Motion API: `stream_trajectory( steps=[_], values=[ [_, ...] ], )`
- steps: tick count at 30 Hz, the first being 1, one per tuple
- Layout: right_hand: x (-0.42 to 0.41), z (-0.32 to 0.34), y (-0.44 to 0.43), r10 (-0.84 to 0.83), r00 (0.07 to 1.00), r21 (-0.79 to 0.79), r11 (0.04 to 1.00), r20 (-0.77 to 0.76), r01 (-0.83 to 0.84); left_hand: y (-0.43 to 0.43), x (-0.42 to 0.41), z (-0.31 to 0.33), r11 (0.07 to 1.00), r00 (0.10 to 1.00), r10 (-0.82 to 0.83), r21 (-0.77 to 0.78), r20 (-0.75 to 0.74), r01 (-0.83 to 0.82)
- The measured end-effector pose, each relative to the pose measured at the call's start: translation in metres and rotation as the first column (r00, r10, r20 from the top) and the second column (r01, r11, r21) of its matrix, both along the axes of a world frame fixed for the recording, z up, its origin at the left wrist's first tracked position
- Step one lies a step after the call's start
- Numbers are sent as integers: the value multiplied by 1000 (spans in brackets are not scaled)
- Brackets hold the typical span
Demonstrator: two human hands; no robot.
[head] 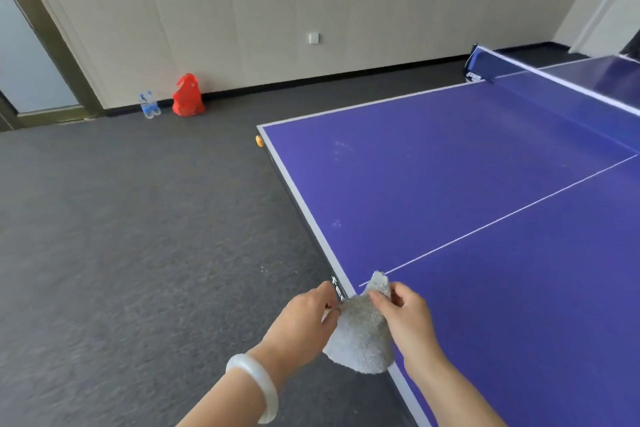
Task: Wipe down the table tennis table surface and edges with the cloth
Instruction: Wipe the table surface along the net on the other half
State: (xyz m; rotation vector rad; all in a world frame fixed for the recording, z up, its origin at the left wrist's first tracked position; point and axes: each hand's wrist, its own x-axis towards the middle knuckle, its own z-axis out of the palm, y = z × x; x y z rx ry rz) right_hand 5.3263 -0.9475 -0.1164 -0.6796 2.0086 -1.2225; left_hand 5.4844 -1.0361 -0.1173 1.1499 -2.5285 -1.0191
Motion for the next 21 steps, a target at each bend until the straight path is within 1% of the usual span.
stream_trajectory(
  steps=[3,5,7,9,11,13,15,16,18,19,21],
  values=[
    [-11,-9,-42,-109,993,24,994,45,108,-58,-16,-3,998,999,-48,32,-2,48],
    [-17,-19,-69,-191,980,48,981,49,188,-98,-27,-11,995,995,-94,38,-20,95],
    [-21,-28,-94,-289,957,71,955,1,288,-138,-38,-18,988,988,-151,38,-32,153],
    [-21,-31,-115,-352,929,72,930,-112,361,-175,-50,-26,975,975,-213,57,-60,216],
    [-15,-33,-134,-330,917,73,933,-222,354,-209,-60,-32,950,952,-296,75,-82,302],
    [-11,-34,-148,-292,912,86,941,-289,329,-236,-71,-38,916,919,-380,98,-104,390],
    [-13,-32,-159,-311,884,117,922,-348,370,-256,-83,-42,877,887,-446,140,-120,460],
    [-16,-31,-163,-343,874,140,902,-344,409,-266,-90,-44,863,878,-464,163,-121,478],
    [-25,-30,-168,-375,889,230,870,-263,435,-283,-104,-49,847,869,-481,195,-116,494],
    [-29,-30,-168,-339,914,296,870,-224,395,-288,-108,-51,848,872,-477,200,-112,490],
    [-38,-35,-168,-230,950,439,846,-212,303,-302,-121,-60,823,847,-523,205,-90,530]
  ],
)
